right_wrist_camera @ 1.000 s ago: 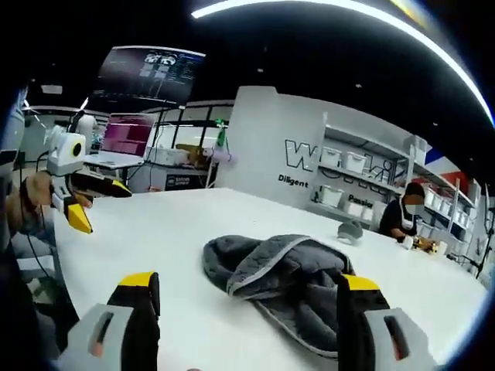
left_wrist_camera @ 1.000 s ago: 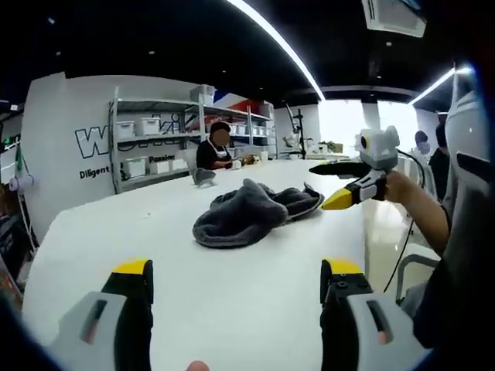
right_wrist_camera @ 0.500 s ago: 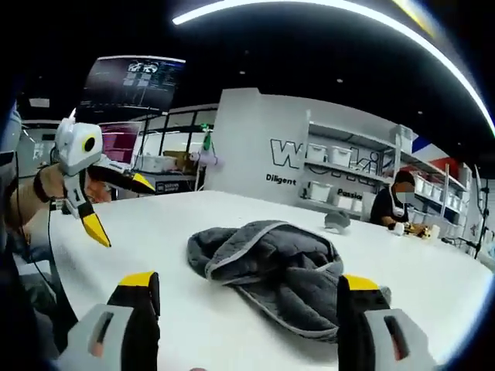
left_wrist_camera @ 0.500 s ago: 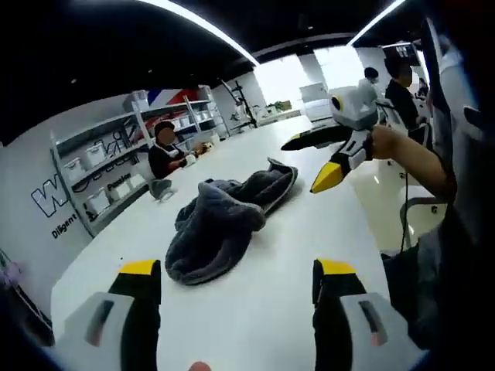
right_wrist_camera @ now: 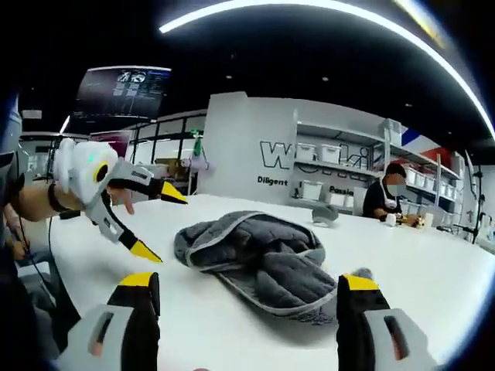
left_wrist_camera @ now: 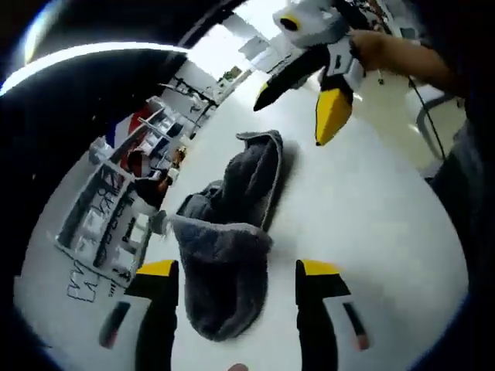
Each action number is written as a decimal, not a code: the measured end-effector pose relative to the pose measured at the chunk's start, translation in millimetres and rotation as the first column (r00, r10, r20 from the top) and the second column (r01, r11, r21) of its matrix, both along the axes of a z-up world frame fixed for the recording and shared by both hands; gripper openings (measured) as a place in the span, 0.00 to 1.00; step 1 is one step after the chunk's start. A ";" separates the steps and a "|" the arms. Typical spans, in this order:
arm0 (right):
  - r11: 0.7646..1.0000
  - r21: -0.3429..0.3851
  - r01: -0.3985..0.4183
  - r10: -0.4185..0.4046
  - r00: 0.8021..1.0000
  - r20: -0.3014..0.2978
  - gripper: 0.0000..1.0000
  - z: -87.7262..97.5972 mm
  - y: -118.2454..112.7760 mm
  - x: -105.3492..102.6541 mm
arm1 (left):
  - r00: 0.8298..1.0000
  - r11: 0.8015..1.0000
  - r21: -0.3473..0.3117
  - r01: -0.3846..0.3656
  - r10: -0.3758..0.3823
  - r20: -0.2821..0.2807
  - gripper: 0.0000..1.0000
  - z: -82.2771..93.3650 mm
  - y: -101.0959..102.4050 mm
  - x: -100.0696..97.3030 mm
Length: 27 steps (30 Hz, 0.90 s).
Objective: Fold the towel on the table until its edges align and the towel forms a compact rectangular stack.
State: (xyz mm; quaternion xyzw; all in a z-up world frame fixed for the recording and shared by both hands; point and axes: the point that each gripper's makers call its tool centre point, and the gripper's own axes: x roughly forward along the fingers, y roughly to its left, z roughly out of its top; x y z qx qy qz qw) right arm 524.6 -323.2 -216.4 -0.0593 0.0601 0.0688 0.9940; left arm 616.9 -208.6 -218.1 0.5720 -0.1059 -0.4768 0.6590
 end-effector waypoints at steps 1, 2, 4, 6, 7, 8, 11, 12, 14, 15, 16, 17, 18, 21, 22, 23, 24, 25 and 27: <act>1.000 0.007 0.004 -0.004 1.000 0.004 0.99 -0.1 -2.1 -1.7 | 0.998 0.999 0.043 0.032 -0.035 0.053 0.58 -1.6 -4.1 -3.7; 1.000 0.017 0.010 -0.010 1.000 0.006 0.99 -0.8 -4.7 -3.7 | 0.996 0.998 0.049 0.039 -0.042 0.078 0.55 -1.5 -6.7 -4.1; 1.000 0.025 0.016 -0.017 1.000 0.007 0.99 -2.1 -7.1 -5.2 | 0.989 0.995 0.070 0.067 -0.075 0.126 0.51 -4.6 -14.4 -6.1; 0.999 0.030 0.024 -0.024 1.000 0.002 0.99 -5.3 -9.7 -7.1 | 0.986 0.992 0.083 0.095 -0.106 0.127 0.47 -12.8 -21.6 -10.4; 0.999 0.030 0.026 -0.026 1.000 0.000 0.99 -6.2 -10.2 -7.6 | 0.985 0.990 0.095 0.105 -0.116 0.124 0.47 -16.4 -23.2 -11.1; 0.999 0.030 0.029 -0.029 1.000 -0.003 0.99 -7.4 -11.1 -8.5 | 0.986 0.986 0.129 0.109 -0.124 0.113 0.47 -24.4 -24.4 -11.1; 0.999 0.035 0.032 -0.032 0.999 -0.002 0.99 -8.2 -12.1 -10.3 | 0.986 0.981 0.157 0.110 -0.128 0.106 0.42 -37.4 -27.4 -6.8; 0.999 0.039 0.033 -0.033 0.999 -0.001 0.99 -8.4 -12.3 -10.8 | 0.986 0.980 0.168 0.107 -0.127 0.108 0.41 -40.0 -27.0 -5.3; 0.999 0.038 0.032 -0.032 0.999 -0.003 0.99 -9.1 -12.2 -11.4 | 0.985 0.978 0.184 0.102 -0.125 0.118 0.36 -44.5 -26.6 -2.0; 0.999 0.036 0.033 -0.033 0.999 -0.005 0.99 -9.6 -12.4 -11.6 | 0.984 0.976 0.194 0.095 -0.122 0.131 0.33 -46.5 -25.9 0.6; 0.999 0.034 0.034 -0.034 0.999 -0.008 0.99 -10.6 -12.8 -11.9 | 0.982 0.975 0.201 0.091 -0.121 0.142 0.30 -47.1 -25.4 2.7; 0.999 0.033 0.034 -0.034 0.999 -0.009 0.99 -10.9 -12.9 -12.0 | 0.981 0.975 0.206 0.087 -0.120 0.153 0.25 -47.0 -24.9 4.3; 0.999 0.032 0.035 -0.035 0.999 -0.010 0.99 -11.5 -13.1 -12.3 | 0.980 0.975 0.206 0.084 -0.118 0.160 0.23 -46.3 -24.7 6.2; 0.999 0.035 0.034 -0.034 0.999 -0.010 0.99 -12.0 -12.9 -13.1 | 0.981 0.978 0.192 0.080 -0.111 0.158 0.19 -42.3 -25.4 8.4; 0.999 0.036 0.034 -0.034 0.999 -0.010 0.99 -12.1 -12.8 -13.2 | 0.982 0.981 0.178 0.082 -0.111 0.156 0.17 -38.1 -25.3 8.6; 0.999 0.036 0.034 -0.034 0.999 -0.011 0.99 -12.3 -12.6 -13.5 | 0.981 0.981 0.172 0.085 -0.113 0.157 0.14 -35.4 -25.5 8.2; 0.999 0.036 0.034 -0.034 0.999 -0.012 0.99 -12.5 -12.6 -13.8 | 0.981 0.983 0.160 0.089 -0.114 0.159 0.12 -30.1 -25.7 8.3; 0.999 0.035 0.034 -0.034 0.999 -0.012 0.99 -12.7 -12.5 -14.2 | 0.980 0.985 0.146 0.092 -0.115 0.161 0.11 -24.2 -26.1 8.2; 0.999 0.036 0.033 -0.033 0.999 -0.013 0.99 -13.1 -12.3 -14.7 | 0.980 0.989 0.119 0.091 -0.110 0.164 0.09 -11.1 -26.3 10.4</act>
